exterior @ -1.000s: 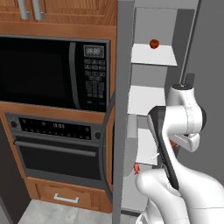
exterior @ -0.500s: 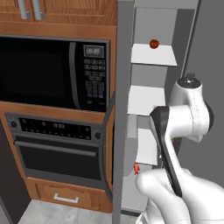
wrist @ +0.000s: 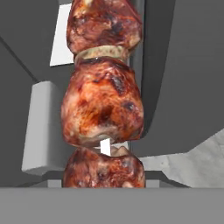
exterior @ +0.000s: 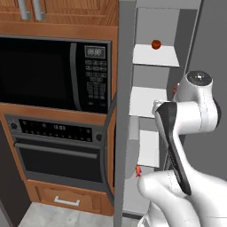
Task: Store the kebab skewer in the freezer for long-term storage. Close the freezer door after placing the cooked food.
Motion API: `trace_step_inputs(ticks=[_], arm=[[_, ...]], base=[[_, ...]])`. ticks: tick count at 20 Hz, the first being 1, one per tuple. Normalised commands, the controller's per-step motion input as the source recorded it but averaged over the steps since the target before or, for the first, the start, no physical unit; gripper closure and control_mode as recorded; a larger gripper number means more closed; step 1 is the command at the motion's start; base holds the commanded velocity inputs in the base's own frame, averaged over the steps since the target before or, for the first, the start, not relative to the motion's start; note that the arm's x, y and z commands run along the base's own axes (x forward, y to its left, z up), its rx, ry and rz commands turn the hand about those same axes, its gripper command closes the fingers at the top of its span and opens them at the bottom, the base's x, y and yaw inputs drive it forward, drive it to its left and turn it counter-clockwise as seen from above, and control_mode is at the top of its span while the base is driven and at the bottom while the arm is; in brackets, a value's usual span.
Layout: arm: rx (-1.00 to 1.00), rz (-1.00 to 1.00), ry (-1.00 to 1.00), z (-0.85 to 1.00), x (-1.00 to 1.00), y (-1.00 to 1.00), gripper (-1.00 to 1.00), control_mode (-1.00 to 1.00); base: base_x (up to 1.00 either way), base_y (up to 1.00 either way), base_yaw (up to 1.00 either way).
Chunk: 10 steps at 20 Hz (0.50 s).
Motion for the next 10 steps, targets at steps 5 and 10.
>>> trace_step_inputs(ticks=[5, 10], arm=[[-0.17, 0.00, -0.18, 0.56, 0.66, 0.00, 1.00, -1.00], [-0.03, 0.00, -0.24, 0.35, 0.87, -0.10, 1.00, -1.00]], base=[[0.00, 0.00, 0.00], [0.00, 0.00, 0.00]])
